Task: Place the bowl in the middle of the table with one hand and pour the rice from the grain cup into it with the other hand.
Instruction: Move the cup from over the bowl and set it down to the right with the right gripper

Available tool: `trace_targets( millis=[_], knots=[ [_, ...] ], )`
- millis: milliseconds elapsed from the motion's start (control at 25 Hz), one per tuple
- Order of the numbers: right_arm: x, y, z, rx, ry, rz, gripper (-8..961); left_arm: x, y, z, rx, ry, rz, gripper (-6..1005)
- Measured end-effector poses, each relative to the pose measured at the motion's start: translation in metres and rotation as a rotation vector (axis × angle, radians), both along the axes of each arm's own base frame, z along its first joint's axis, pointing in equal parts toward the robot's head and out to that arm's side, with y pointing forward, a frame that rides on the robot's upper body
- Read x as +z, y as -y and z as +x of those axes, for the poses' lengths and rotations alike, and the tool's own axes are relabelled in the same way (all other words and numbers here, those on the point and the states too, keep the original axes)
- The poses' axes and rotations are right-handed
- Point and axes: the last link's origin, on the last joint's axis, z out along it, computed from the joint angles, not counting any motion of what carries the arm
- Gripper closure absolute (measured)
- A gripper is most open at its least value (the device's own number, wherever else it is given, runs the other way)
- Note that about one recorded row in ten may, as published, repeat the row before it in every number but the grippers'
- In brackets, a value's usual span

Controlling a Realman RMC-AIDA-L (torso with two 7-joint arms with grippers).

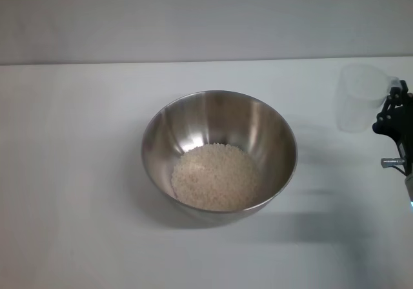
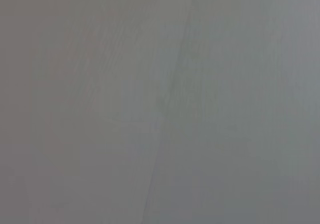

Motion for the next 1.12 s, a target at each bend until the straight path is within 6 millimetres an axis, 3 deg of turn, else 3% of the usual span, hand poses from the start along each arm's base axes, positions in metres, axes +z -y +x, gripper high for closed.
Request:
trace_targets(
  millis=[1120],
  knots=[
    [-0.018, -0.007, 0.020, -0.111, -0.066, -0.164, 943, 0.002, 0.003, 0.002, -0.016, 0.001, 0.015, 304]
  ],
)
